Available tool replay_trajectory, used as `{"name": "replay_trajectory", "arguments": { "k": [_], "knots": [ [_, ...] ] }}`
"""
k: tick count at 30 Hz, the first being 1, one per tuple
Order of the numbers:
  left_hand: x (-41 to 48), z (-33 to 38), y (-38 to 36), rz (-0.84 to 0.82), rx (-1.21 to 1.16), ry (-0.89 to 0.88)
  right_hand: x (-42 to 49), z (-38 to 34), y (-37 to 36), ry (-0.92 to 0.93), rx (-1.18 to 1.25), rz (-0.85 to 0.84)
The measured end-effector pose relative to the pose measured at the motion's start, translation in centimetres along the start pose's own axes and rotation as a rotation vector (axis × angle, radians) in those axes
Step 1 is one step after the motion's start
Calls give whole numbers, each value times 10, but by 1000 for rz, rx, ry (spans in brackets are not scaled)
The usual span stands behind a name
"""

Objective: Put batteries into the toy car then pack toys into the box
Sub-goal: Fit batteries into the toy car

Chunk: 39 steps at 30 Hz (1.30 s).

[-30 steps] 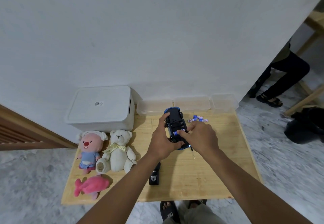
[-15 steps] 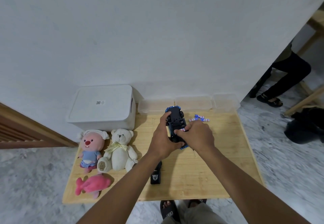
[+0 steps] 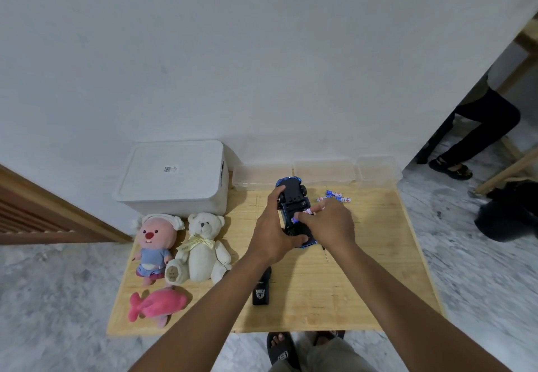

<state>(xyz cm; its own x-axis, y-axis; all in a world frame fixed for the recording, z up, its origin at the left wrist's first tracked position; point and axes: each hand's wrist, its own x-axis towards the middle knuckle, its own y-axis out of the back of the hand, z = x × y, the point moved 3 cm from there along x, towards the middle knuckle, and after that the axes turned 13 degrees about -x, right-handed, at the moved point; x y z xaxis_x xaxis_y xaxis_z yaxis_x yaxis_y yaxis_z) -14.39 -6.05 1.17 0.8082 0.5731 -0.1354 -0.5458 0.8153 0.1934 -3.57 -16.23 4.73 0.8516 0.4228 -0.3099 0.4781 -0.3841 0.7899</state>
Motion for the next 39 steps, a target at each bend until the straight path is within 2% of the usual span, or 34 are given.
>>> {"name": "replay_trajectory", "arguments": {
  "k": [7, 13, 17, 27, 32, 35, 39],
  "knots": [
    [-1, 6, -8, -24, -65, -11, -7, -4, -4, 100, 238, -4],
    [0, 9, -9, -47, -107, 47, -2, 1, 7, 128, 338, -154],
    [-1, 10, -9, -74, -110, 63, 1, 8, 12, 155, 298, -173],
    [-3, 13, -12, -106, -140, 95, 3, 13, 18, 210, 309, 70],
    [-8, 13, -16, -142, -162, 89, 11, 13, 28, 200, 256, 104],
    [-11, 11, -17, -171, -181, 127, 16, 16, 34, 139, 278, 36],
    [-11, 6, -18, -191, -191, 139, 19, 18, 39, 21, 463, -190]
  ]
}}
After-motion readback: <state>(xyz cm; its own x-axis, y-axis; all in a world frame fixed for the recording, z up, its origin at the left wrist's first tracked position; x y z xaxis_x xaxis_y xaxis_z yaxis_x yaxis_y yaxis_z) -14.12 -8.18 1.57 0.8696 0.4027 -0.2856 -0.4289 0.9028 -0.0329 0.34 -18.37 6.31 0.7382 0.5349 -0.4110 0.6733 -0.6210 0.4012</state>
